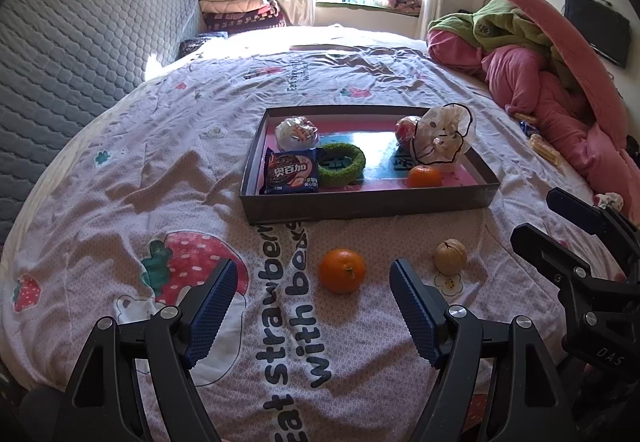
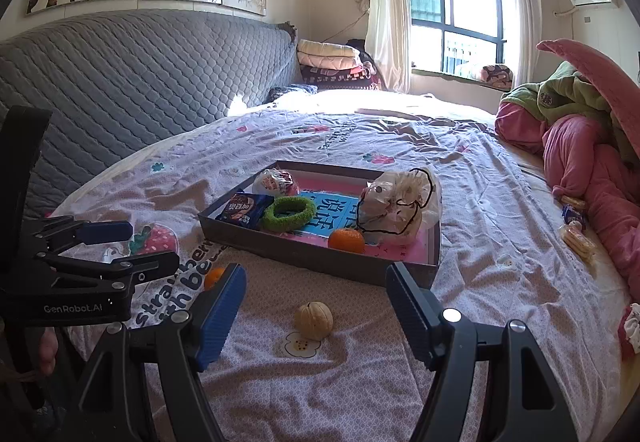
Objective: Organize objects
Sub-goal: 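Move the left gripper to the orange on the bed while the right approaches the walnut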
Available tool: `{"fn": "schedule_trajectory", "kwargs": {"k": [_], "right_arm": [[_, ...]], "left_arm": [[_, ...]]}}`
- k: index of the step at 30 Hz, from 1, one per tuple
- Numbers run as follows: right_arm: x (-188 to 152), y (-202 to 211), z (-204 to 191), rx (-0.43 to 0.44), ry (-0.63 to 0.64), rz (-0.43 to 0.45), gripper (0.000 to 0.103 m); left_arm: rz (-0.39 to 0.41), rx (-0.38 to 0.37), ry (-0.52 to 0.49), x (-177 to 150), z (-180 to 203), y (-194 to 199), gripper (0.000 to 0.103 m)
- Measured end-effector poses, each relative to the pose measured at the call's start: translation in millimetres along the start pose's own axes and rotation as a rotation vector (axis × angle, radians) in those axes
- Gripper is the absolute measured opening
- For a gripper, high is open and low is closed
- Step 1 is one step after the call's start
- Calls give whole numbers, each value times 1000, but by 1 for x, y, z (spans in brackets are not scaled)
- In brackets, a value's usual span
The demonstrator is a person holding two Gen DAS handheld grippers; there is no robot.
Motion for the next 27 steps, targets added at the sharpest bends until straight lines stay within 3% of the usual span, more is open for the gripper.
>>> {"fn": "schedule_trajectory", "kwargs": {"k": [27], "right_arm": [[-34,-23,3,-6,-35,-166,72]], "left_arm": [[-109,-35,-22,-24,13,-25,79]]}}
Point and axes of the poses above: each gripper's, at about its wrist camera, not at the fingertips, and y roughly against the way its jaws point, z to its right, x to its top, the point moved 3 cm from there along -y, roughly the way its jaws point, and after that the axes turned 7 degrees about -y, right-handed, at the moved point
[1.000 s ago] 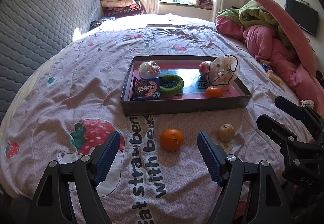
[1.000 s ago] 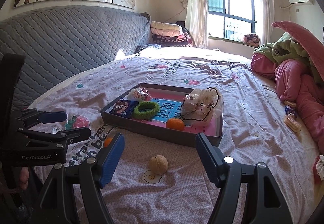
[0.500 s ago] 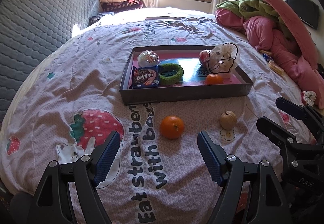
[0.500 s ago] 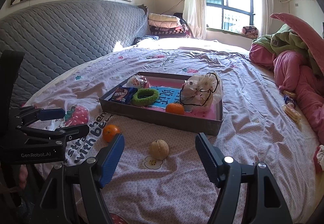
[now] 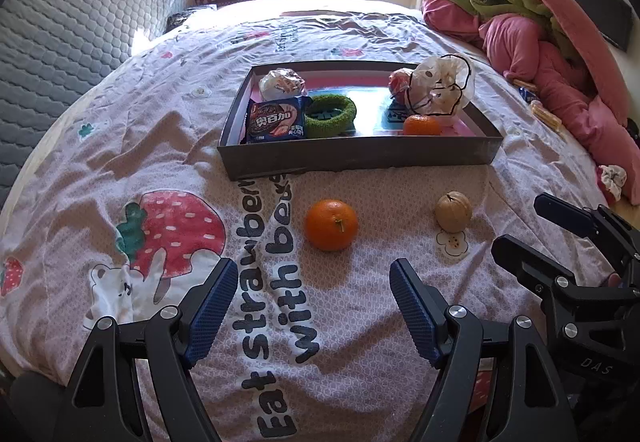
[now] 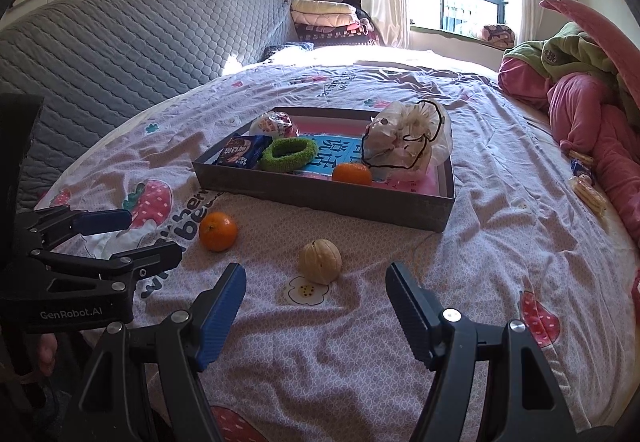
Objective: Organize objects
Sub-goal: 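Move the left gripper to the orange on the bed while the right approaches the walnut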
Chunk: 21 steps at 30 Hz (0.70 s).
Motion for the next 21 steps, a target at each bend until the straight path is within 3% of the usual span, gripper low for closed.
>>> {"fn": "schedule_trajectory", "kwargs": {"k": [21], "right_arm": [[-12,-28,0,-5,12,-83,72]], "left_arm": [[-56,-28,-1,-9,1,-34,79]]}}
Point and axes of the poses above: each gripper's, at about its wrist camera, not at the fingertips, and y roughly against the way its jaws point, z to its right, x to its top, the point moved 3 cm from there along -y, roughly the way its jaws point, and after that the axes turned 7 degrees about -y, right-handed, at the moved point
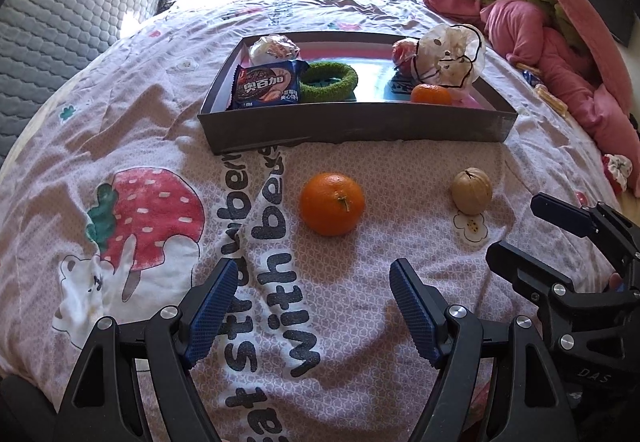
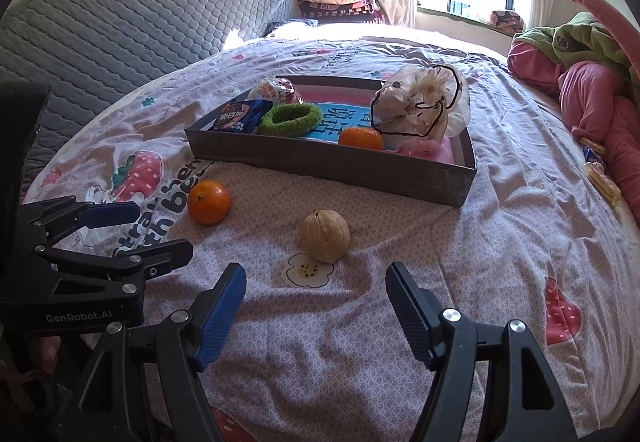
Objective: Organize objects
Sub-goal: 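Move the left gripper to the orange on the bed while the right approaches the walnut, then close the left gripper on the orange while the right closes on the walnut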
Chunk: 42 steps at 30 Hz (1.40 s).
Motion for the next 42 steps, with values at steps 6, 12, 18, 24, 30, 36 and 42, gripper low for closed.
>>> {"fn": "schedule_trajectory", "kwargs": {"k": [6,12,18,24,30,36,42], "right_arm": [[0,-6,2,-2,-12,-2,72],[0,-12,2,-8,-12,-16,72],[1,-16,2,-18,-9,-19,72],[5,-21,5,-39,-12,-5,72],[10,-25,2,-43,7,8,65],[13,-32,-3,-47,35,12,59],[13,-42,-4,-55,45,-4,48]], "left_arm": [[-6,3,0,0,-1,-7,79],[-3,4,3,3,-2,-11,79],[6,-2,7,7,-2,-17,79],[33,13,5,13,-1,-20,79],[43,12,13,20,-3,-26,79],[43,9,13,23,-3,-33,79],[47,-8,17,26,-4,-37,79]]}}
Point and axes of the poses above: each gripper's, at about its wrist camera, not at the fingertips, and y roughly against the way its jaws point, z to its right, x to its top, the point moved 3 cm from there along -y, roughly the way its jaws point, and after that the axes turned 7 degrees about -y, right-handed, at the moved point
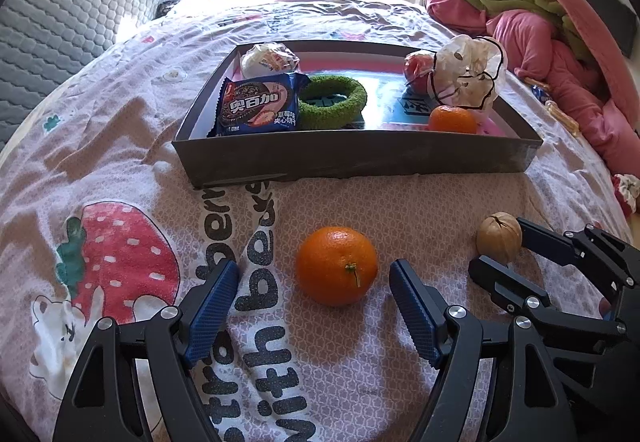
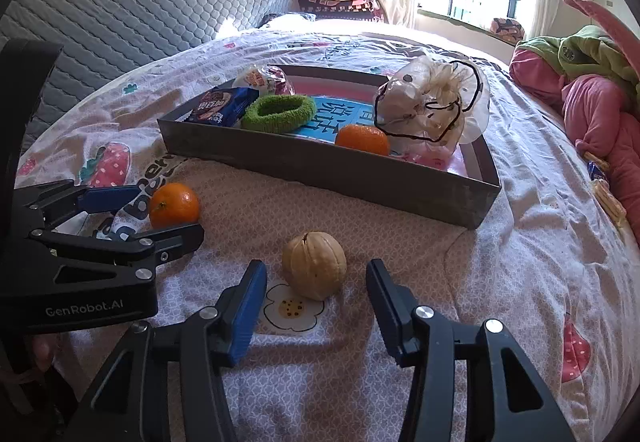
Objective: Organize objects
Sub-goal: 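Close the left gripper on the orange while the right closes on the walnut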
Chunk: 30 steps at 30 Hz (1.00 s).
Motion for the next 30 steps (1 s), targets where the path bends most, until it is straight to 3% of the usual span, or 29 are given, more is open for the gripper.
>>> {"fn": "schedule_trajectory", "kwargs": {"k": [8,20,25,30], "right_arm": [[2,-10,3,15,-21,-14,37],[0,-13,3,28,-20,-18,33],[-2,-12,0,11,-4,-15,33],[-2,-12,2,16,-14,-13,33]], "left_arm": [[1,1,-5,3,1,-6,79],[9,-13,-34,4,6,-5,57],[16,-10,-50,4,10,-4,40],[23,-8,-55,5,12,-2,39]]}}
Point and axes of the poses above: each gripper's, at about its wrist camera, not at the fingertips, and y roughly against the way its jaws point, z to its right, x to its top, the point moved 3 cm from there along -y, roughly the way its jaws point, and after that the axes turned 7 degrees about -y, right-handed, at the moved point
